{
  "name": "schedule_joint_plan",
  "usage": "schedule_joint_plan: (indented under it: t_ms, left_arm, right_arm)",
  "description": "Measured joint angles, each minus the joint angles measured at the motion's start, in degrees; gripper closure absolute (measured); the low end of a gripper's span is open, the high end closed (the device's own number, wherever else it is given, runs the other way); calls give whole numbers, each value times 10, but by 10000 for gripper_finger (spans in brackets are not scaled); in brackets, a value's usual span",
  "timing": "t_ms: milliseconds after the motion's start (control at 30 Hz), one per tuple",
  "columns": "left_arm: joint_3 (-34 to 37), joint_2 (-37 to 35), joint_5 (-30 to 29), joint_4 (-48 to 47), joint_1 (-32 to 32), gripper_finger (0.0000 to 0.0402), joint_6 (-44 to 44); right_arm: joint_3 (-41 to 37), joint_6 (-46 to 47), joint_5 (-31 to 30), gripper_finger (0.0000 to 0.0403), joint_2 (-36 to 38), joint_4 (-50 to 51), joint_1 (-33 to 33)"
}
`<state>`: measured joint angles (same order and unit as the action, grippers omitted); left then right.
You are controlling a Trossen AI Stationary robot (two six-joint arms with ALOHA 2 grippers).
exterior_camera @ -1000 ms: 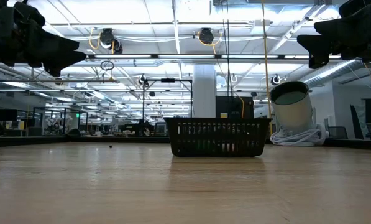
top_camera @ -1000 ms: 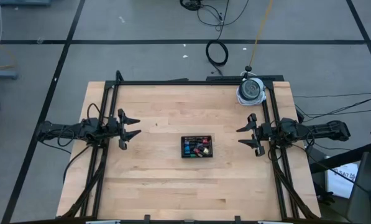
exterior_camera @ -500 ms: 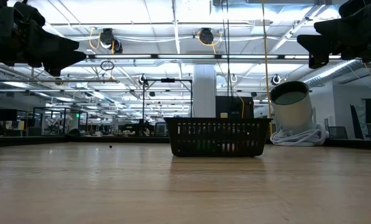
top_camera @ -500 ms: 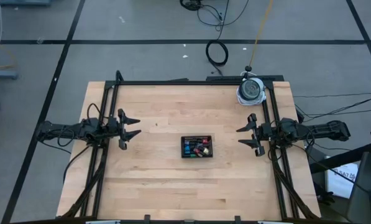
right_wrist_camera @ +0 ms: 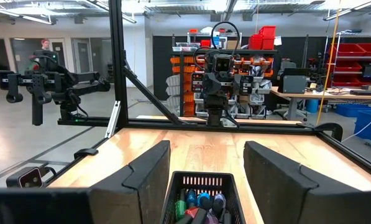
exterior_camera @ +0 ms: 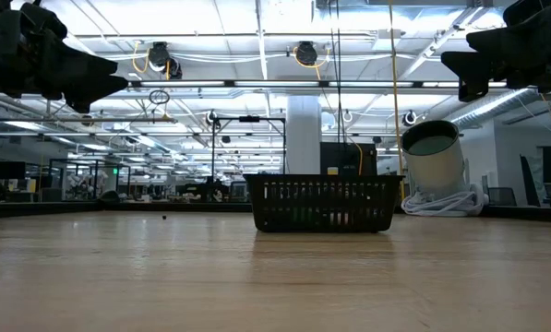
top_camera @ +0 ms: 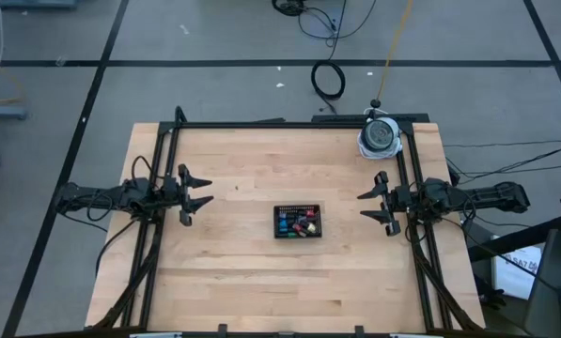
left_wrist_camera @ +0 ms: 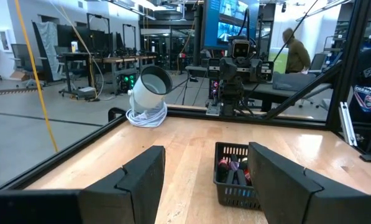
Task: Pick & Place Nail Polish
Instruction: Return to Home Position
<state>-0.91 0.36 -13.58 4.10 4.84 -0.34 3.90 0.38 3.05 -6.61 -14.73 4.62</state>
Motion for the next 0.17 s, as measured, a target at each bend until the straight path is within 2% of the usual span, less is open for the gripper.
schedule_joint_plan:
  t_ms: [167]
  left_arm:
    - [0,0,0,0,0,176,0]
  right_arm:
    - [0,0,0,211,0,0,0]
